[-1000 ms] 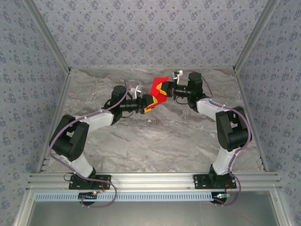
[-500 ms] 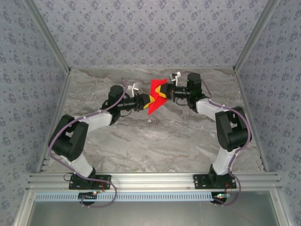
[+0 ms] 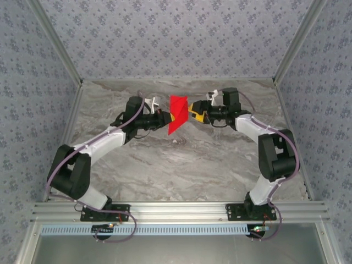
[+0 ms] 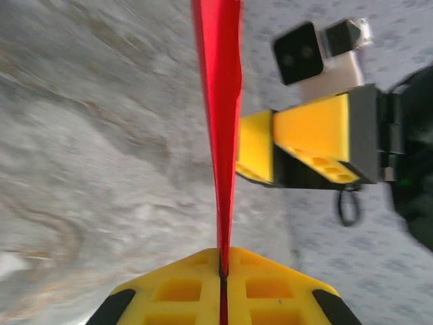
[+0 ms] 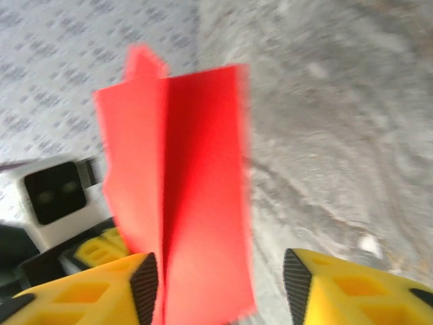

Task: Fold a paper plane with a square sheet of paper (pick it up from the middle)
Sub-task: Turn over the paper at the center of the table.

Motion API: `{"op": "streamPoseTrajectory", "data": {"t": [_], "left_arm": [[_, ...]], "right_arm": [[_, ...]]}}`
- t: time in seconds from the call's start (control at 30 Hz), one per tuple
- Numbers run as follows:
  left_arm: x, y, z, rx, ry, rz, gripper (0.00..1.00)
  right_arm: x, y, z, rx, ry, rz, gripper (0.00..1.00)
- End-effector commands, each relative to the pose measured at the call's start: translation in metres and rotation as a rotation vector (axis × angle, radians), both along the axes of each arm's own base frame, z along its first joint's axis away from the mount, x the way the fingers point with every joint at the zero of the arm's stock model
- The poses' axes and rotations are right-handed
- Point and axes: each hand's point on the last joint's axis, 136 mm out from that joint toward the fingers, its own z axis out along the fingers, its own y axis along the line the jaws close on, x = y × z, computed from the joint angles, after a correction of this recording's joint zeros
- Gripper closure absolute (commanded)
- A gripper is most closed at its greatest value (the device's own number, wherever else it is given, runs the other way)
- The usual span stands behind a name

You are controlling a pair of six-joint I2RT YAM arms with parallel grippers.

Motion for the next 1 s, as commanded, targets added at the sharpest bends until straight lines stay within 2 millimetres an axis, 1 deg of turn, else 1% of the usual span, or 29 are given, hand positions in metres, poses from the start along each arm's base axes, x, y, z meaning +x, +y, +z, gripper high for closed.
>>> {"op": "streamPoseTrajectory", "data": {"t": [0.0,0.07,0.1,0.13,0.2,0.27,0.37,0.4,0.47,0.53,0.63,0.7,0.77,0.83,0.87,0.97], "left_arm": [[-0.007,0.035,-0.016,0.422,-0.078,0.057,0.9],[-0.005,0.053,-0.022,0.629,-0.099,0.104,0.9],[-0.004,0.062,-0.026,0.732,-0.106,0.131,0.9],[-0.002,0.068,-0.026,0.802,-0.112,0.154,0.9],[-0.001,0.087,-0.032,1.0,-0.106,0.209,0.9],[0.001,0.099,-0.031,1.164,-0.123,0.255,0.9],[0.006,0.097,-0.036,1.352,-0.156,0.259,0.89],[0.007,0.092,-0.039,1.396,-0.17,0.251,0.89],[0.009,0.083,-0.049,1.474,-0.174,0.225,0.87],[0.009,0.069,-0.061,1.52,-0.179,0.192,0.85],[0.008,0.042,-0.086,1.487,-0.148,0.128,0.8],[0.002,0.019,-0.107,1.384,-0.089,0.056,0.71],[-0.005,-0.002,-0.117,1.254,-0.022,-0.013,0.62],[-0.008,-0.017,-0.116,1.129,0.019,-0.047,0.52],[-0.008,-0.022,-0.112,1.062,0.031,-0.055,0.48],[-0.005,-0.024,-0.097,0.88,0.08,-0.052,0.37]], "right_arm": [[-0.005,-0.028,-0.015,-0.216,-0.029,-0.069,0.37],[-0.007,-0.039,-0.024,-0.295,-0.028,-0.108,0.34],[-0.008,-0.043,-0.025,-0.314,-0.033,-0.122,0.32],[-0.009,-0.045,-0.027,-0.329,-0.033,-0.133,0.31],[-0.01,-0.052,-0.03,-0.362,-0.034,-0.162,0.28],[-0.011,-0.058,-0.034,-0.393,-0.03,-0.185,0.27],[-0.013,-0.065,-0.039,-0.43,-0.019,-0.212,0.27],[-0.014,-0.067,-0.041,-0.442,-0.014,-0.221,0.27],[-0.014,-0.072,-0.046,-0.467,-0.001,-0.236,0.27],[-0.015,-0.076,-0.05,-0.485,0.012,-0.251,0.27],[-0.017,-0.082,-0.055,-0.503,0.03,-0.276,0.27],[-0.018,-0.086,-0.057,-0.51,0.044,-0.29,0.27],[-0.019,-0.089,-0.059,-0.514,0.054,-0.303,0.27],[-0.019,-0.091,-0.059,-0.519,0.054,-0.314,0.28],[-0.02,-0.092,-0.059,-0.521,0.056,-0.316,0.27],[-0.02,-0.091,-0.061,-0.519,0.06,-0.313,0.28]]}}
